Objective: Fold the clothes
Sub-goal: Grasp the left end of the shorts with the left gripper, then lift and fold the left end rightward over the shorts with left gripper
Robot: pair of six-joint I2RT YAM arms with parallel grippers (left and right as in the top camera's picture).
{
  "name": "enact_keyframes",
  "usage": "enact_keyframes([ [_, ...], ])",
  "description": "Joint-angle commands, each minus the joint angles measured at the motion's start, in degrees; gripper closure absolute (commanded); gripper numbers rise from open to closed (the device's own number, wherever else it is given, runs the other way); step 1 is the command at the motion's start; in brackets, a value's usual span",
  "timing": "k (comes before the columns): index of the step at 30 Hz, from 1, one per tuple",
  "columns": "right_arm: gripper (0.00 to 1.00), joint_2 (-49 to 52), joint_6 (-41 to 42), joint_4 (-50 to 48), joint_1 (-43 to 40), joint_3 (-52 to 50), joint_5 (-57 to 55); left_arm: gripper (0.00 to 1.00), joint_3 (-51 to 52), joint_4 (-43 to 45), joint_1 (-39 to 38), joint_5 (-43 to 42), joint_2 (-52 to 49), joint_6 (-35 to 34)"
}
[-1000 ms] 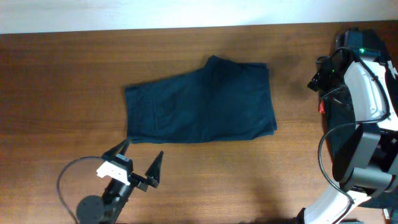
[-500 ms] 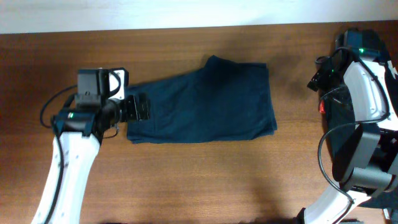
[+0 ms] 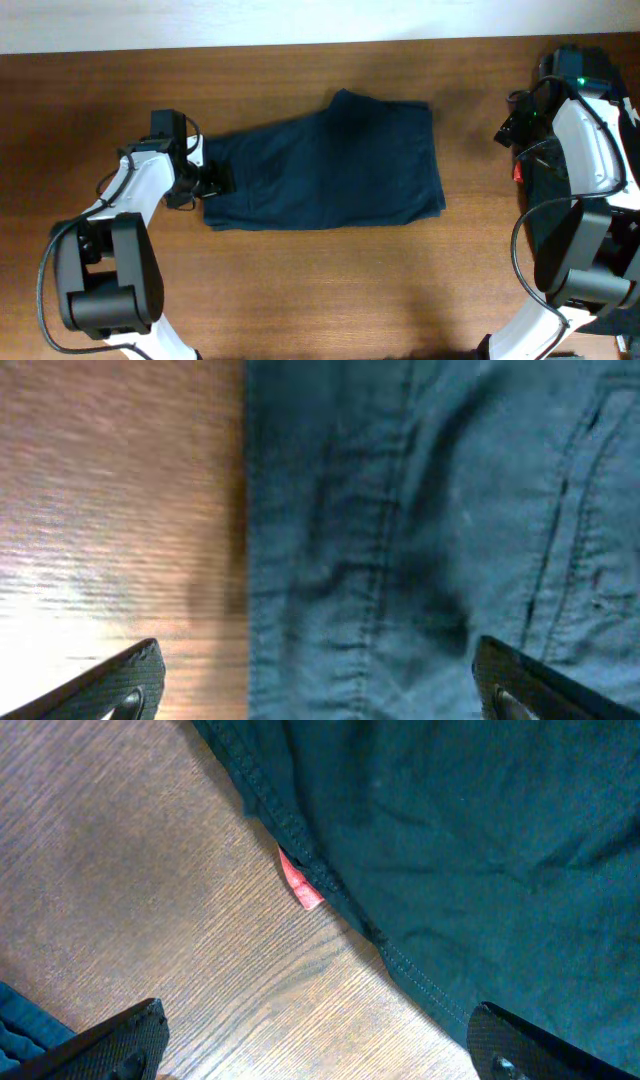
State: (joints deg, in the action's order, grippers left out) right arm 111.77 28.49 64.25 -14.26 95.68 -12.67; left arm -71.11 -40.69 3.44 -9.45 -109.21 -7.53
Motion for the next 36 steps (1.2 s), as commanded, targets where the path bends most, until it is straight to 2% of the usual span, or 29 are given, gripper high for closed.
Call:
enact_keyframes([
  [1,0.01,-0.48,0.52,0.04,-0.07,0.66,-1.09,0.02,-0.68,2.64,1.22,-3.15,-2.43,3.39],
  [2,0.01,-0.48,0.52,0.04,-0.07,0.66,-1.09,0.02,-0.68,3.50,1.22,-6.67,-3.58,4.59],
  [3,0.01,-0.48,0.52,0.04,-0.07,0.66,-1.09,0.08,-0.66,3.80,1.22,-9.05,-5.01,4.59],
  [6,0.01,-0.48,0.52,0.04,-0.07,0.66,-1.09,0.11,-0.55,3.72,1.22,-13.81,-9.35,4.57],
  [8,0.01,-0.48,0.52,0.04,-0.07,0.66,-1.09,0.40,-0.55,3.06,0.98,-14.71,-11.96,4.57],
  [9,0.01,-0.48,0.52,0.04,-0.07,0.66,-1.09,0.48,-0.55,2.64,0.83,-14.56,-12.52,4.57],
  [10,0.01,-0.48,0.52,0.04,-0.07,0.66,-1.09,0.62,-0.57,2.47,0.85,-14.56,-12.50,4.55],
  [12,0.01,-0.48,0.52,0.04,-0.07,0.66,-1.09,0.97,-0.59,2.12,0.87,-11.19,-12.50,2.10],
  [13,0.01,-0.48,0.52,0.04,-0.07,0.66,-1.09,0.99,-0.63,0.96,0.98,-5.03,-12.50,0.68],
  [15,0.01,-0.48,0.52,0.04,-0.07,0.66,-1.09,0.99,-1.38,-3.72,1.66,7.56,-12.50,-2.34],
  [16,0.01,-0.48,0.52,0.04,-0.07,0.66,-1.09,0.99,-2.69,-6.08,2.32,9.77,-12.50,-2.34],
  [18,0.01,-0.48,0.52,0.04,-0.07,0.66,-1.09,0.99,-9.64,-14.64,4.37,11.50,-12.28,-3.82],
  [22,0.01,-0.48,0.52,0.04,-0.07,0.66,-1.09,0.99,-33.59,-37.48,3.72,16.33,-9.03,-5.09],
  [24,0.01,-0.48,0.52,0.04,-0.07,0.66,-1.11,0.99,-40.35,-43.06,0.33,17.25,-5.64,-5.03],
  [27,0.01,-0.48,0.52,0.04,-0.07,0.66,-1.09,0.99,-44.87,-47.98,-6.67,18.93,-2.34,-4.85],
  [30,0.01,-0.48,0.52,0.04,-0.07,0.66,-1.09,0.99,-46.23,-47.98,-14.34,18.23,-1.90,-5.38],
  [36,0.01,-0.48,0.52,0.04,-0.07,0.66,-1.09,0.99,-46.14,-34.75,-28.33,13.92,-4.87,-6.27],
])
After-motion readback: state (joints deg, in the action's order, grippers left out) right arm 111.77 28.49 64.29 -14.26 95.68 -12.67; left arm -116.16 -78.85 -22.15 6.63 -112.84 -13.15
